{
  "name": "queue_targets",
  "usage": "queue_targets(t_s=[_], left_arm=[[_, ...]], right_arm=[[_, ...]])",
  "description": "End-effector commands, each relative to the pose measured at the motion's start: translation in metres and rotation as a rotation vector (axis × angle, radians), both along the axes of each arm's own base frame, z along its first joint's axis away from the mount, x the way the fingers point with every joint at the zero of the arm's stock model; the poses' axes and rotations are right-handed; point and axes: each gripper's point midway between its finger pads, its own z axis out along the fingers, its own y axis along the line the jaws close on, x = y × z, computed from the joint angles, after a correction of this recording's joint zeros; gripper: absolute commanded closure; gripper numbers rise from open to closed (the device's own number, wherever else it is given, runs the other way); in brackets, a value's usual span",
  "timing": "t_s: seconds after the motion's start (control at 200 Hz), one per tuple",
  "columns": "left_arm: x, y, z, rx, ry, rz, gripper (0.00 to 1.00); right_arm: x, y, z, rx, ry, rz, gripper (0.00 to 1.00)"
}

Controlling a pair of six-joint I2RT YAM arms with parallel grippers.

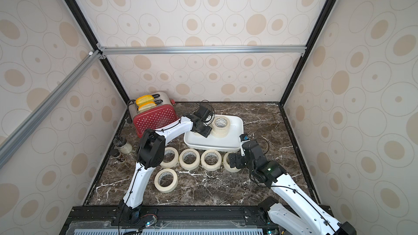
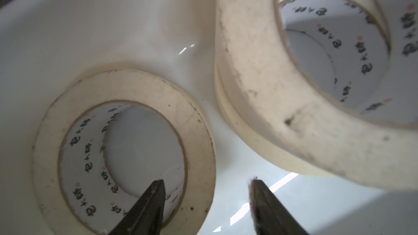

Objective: Take out the art tape in the storage box
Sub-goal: Pick up the art tape from the storage box.

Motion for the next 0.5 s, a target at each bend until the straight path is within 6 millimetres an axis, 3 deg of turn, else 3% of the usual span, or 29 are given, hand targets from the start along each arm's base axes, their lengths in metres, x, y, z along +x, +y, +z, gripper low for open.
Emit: queue_targets(t_s=[0.0, 0.11, 0.496], left_arm=[[0.002, 0.002, -0.006, 0.019, 0.022, -0.005, 0.43], [0.002, 0.003, -0.009, 0.021, 0.026, -0.003, 0.48], [-0.003, 0.001, -0.025, 0.024, 0.069, -0.01, 0.53]], right_arm=[[-0.003, -0.006, -0.007, -0.011, 0.016, -0.02, 0.0], [-0.002, -0.006, -0.006, -0.013, 0.013, -0.019, 0.0], [0.0, -0.004, -0.007, -0.017, 0.012, -0.014, 0.0]])
